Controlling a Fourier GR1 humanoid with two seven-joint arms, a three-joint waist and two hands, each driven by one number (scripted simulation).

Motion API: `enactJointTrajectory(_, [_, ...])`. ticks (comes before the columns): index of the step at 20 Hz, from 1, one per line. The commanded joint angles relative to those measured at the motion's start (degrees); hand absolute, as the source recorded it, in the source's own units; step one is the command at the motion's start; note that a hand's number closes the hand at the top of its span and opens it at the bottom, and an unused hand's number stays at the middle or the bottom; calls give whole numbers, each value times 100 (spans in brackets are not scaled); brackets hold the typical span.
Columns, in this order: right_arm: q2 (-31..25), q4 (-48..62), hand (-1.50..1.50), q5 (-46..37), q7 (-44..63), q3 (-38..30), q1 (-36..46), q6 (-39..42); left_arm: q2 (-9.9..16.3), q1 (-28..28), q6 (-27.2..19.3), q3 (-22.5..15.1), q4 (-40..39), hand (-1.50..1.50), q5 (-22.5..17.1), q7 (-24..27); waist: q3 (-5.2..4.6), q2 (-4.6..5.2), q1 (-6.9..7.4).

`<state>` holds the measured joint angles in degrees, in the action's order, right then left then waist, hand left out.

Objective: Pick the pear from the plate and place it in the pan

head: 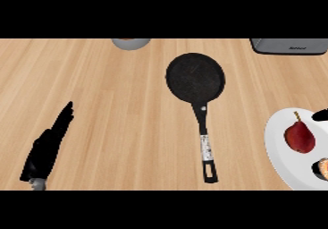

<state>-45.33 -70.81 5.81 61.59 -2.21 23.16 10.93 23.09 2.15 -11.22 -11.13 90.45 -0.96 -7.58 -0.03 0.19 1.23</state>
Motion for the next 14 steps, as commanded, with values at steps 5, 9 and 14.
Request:
enactJointTrajectory(5, [140,739,-150,112,812,439,609,636,-117,137,30,76,-95,0,106,147,-1,-8,-41])
enactJointTrajectory(9, [344,1392,-150,50,612,608,1038,649,-167,250,76,82,-109,0,165,343,0,10,11])
enactJointTrajectory(14, [364,1312,-150,99,1175,907,1080,770,-60,140,208,327,-143,0,23,157,-5,-14,-54])
